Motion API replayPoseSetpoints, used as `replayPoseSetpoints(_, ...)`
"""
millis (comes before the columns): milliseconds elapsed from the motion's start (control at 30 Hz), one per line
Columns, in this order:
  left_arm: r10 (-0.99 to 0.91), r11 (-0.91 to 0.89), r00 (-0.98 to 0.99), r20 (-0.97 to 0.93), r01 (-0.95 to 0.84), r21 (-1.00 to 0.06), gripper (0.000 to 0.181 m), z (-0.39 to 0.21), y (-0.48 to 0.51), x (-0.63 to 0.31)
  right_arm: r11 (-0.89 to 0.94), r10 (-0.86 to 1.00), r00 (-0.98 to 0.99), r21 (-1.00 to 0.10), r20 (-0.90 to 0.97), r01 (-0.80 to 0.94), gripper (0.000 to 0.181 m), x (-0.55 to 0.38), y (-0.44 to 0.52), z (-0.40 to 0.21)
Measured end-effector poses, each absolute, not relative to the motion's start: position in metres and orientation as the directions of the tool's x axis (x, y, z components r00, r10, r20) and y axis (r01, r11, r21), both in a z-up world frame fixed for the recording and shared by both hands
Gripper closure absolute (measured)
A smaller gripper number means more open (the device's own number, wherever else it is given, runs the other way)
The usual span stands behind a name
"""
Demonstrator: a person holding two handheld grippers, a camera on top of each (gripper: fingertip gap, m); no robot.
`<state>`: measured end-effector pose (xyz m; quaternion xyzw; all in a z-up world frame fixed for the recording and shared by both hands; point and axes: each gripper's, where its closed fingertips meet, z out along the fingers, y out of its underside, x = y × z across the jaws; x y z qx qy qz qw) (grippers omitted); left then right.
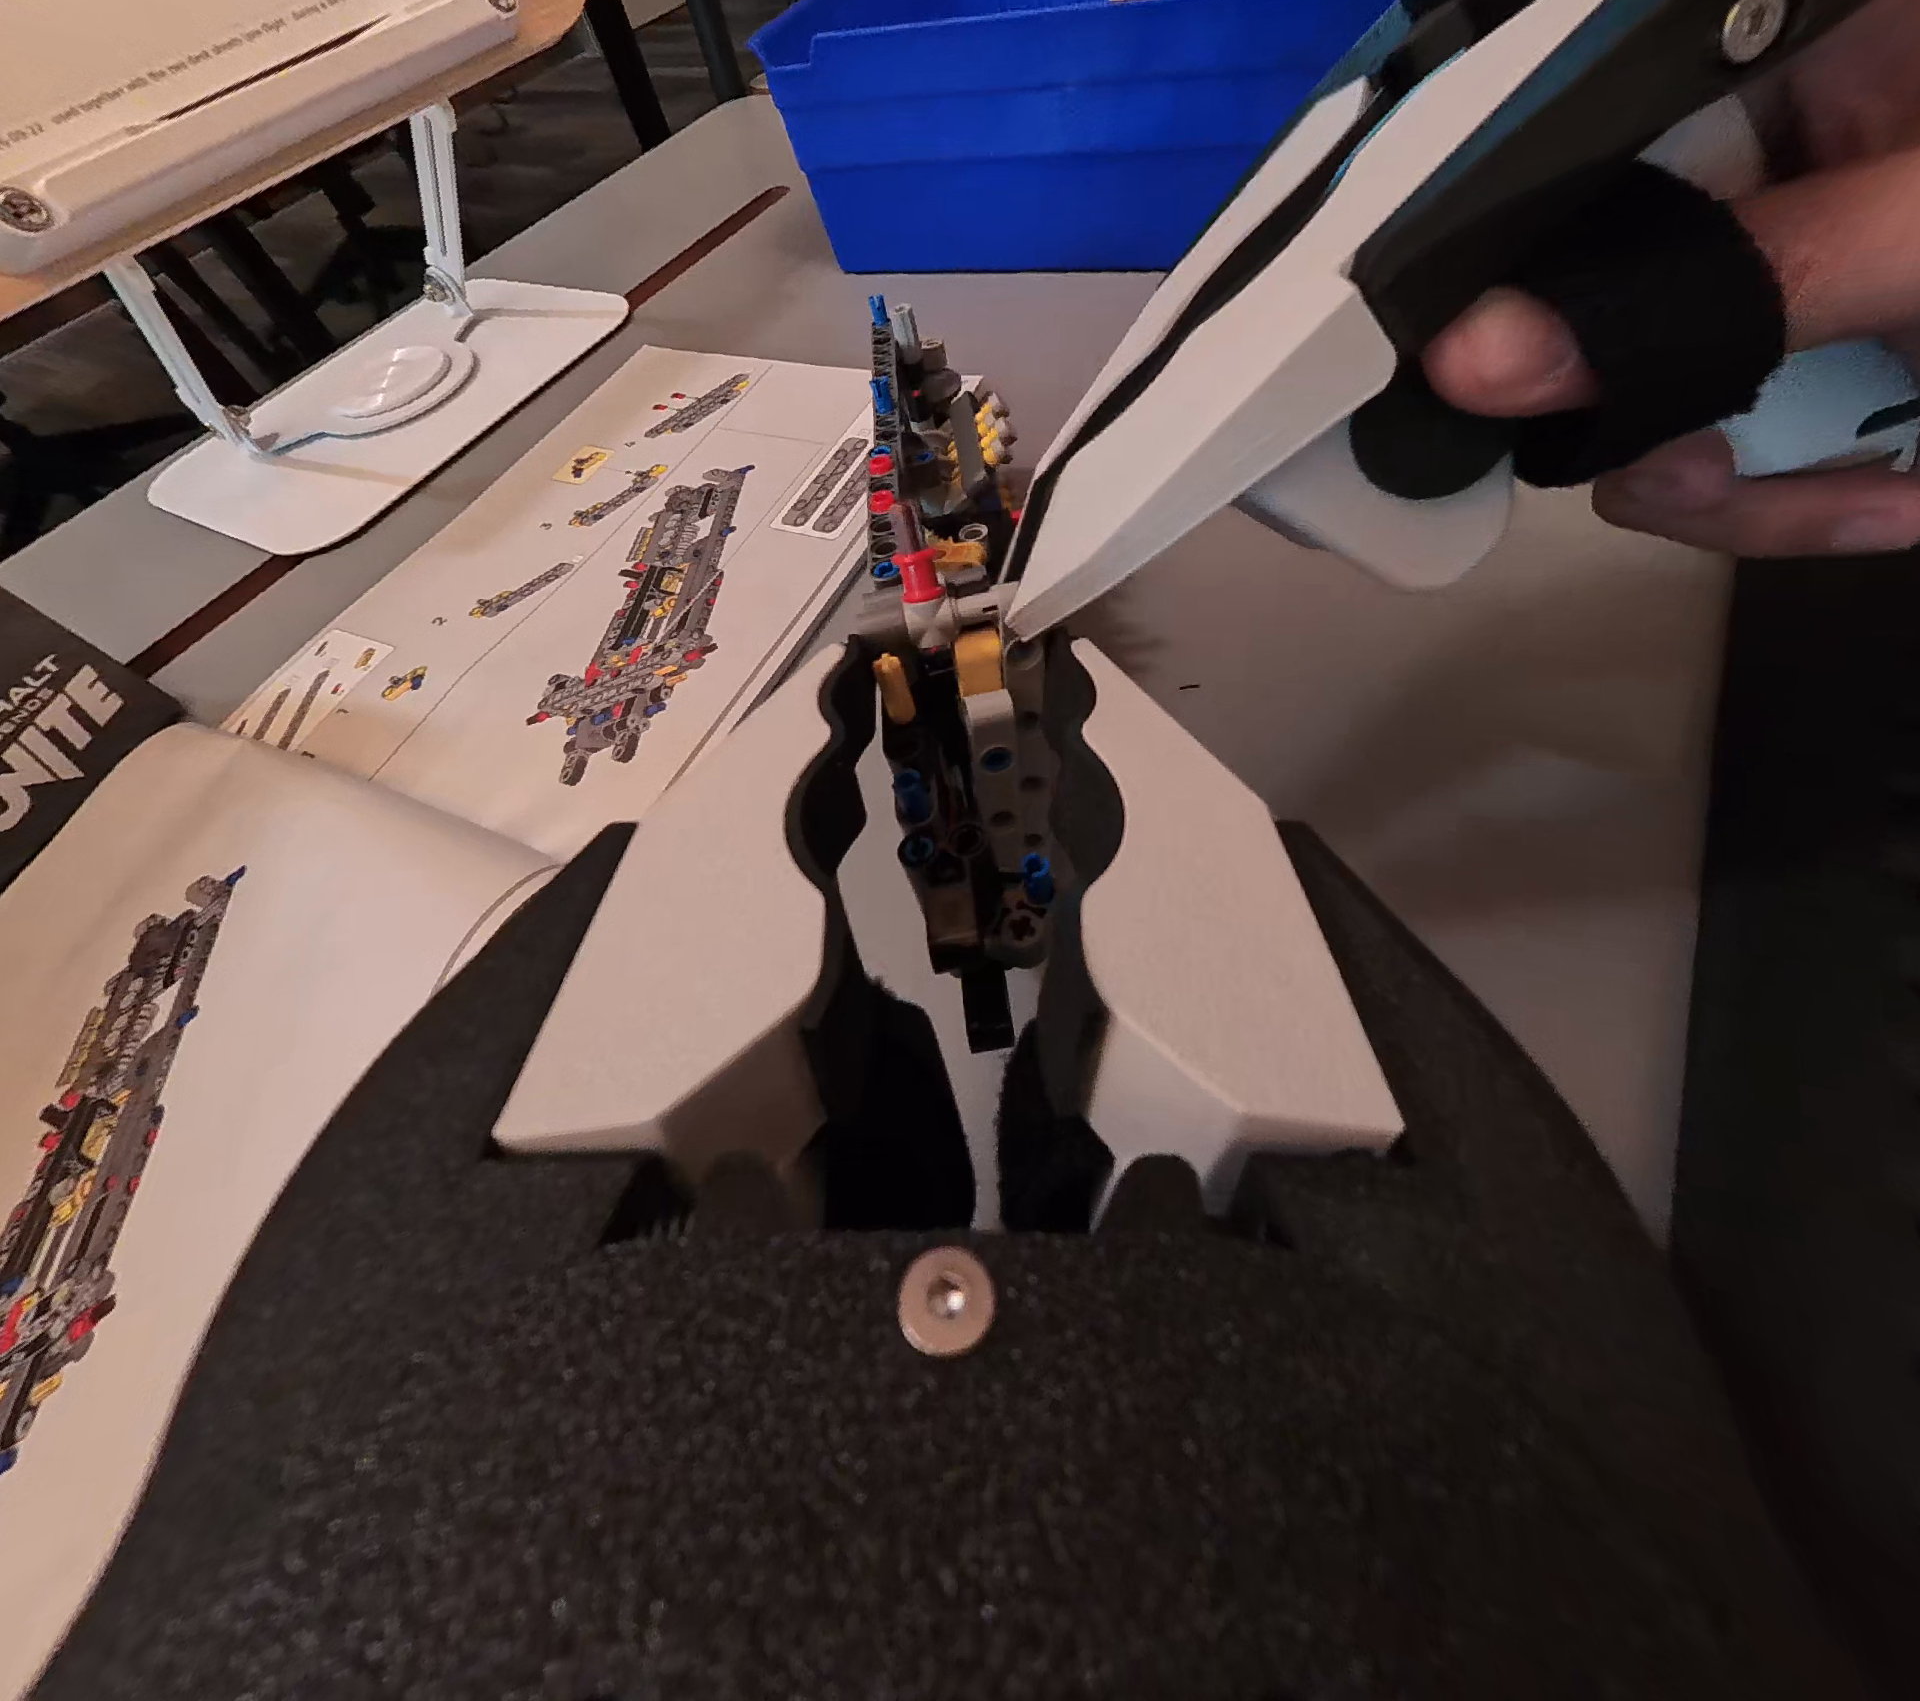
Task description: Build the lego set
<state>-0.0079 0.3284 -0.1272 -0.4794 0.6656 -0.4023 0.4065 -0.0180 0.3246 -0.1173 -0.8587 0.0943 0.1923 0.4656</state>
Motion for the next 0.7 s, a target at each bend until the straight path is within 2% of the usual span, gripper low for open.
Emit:
replayPoseSetpoints(267, -0.952, 0.283, -0.2, -0.233, -0.278, -0.918, 0.138, -0.12, 0.324, -0.005, -0.582, 0.003, 0.937, -0.763, -0.349, -0.283, 0.175, -0.016, 0.322, -0.116)
replayPoseSetpoints(433, -0.954, 0.249, -0.24, -0.178, -0.309, -0.918, 0.145, -0.124, 0.322, 0.001, -0.576, 0.001, 0.93, -0.761, -0.367, -0.299, 0.175, -0.015, 0.323, -0.117)
replayPoseSetpoints(700, -0.954, 0.268, -0.212, -0.21, -0.299, -0.916, 0.148, -0.124, 0.325, 0.002, -0.574, -0.018, 0.948, -0.773, -0.317, -0.269, 0.175, -0.014, 0.322, -0.116)
